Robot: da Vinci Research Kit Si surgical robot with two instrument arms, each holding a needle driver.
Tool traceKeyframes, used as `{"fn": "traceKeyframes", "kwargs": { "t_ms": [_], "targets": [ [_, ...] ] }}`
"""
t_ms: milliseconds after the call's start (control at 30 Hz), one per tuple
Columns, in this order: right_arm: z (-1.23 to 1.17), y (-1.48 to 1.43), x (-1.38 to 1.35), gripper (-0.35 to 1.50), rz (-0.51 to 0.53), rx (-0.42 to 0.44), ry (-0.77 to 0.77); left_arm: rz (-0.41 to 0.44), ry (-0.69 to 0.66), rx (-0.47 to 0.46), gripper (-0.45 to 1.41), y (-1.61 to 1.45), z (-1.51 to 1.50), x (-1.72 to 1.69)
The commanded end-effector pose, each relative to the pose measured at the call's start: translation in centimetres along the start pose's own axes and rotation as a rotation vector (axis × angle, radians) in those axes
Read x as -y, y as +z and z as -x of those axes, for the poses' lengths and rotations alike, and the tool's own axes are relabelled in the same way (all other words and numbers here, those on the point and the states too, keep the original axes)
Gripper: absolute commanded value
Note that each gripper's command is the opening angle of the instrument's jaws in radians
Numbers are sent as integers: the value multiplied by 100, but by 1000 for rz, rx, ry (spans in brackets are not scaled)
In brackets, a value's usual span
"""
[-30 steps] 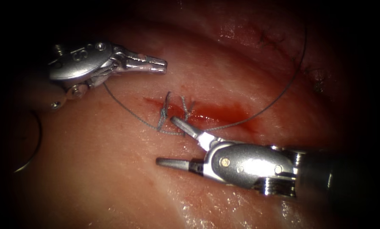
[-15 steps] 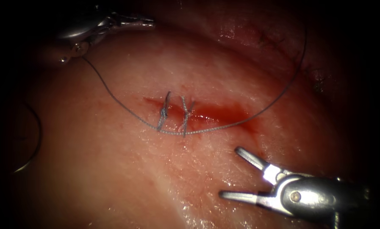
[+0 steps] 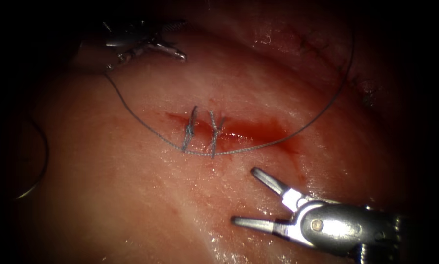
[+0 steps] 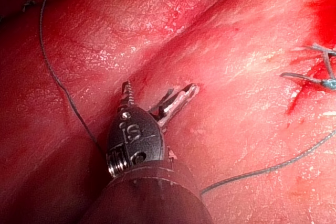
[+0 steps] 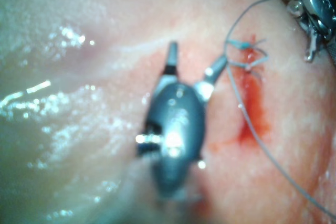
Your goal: Wound Closure
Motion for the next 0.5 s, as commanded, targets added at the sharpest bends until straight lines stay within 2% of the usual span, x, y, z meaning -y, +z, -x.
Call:
{"fn": "traceKeyframes", "kwargs": {
  "t_ms": [33,100,233,333,467,500],
  "targets": [
    [6,6,7,148,-3,-2,4,6,-43,17,109,7,11,-1],
    [7,6,7,148,-3,-2,4,13,-69,54,121,6,14,-5],
    [8,6,8,148,-3,-3,8,18,-71,139,125,-8,12,-17],
    [10,7,9,148,-2,-3,12,15,-73,154,125,-17,9,-21],
    [11,7,9,148,-2,-2,17,4,-79,170,125,-47,2,-29],
    [11,7,9,148,-2,-2,17,4,-79,170,125,-47,2,-29]
  ]
}}
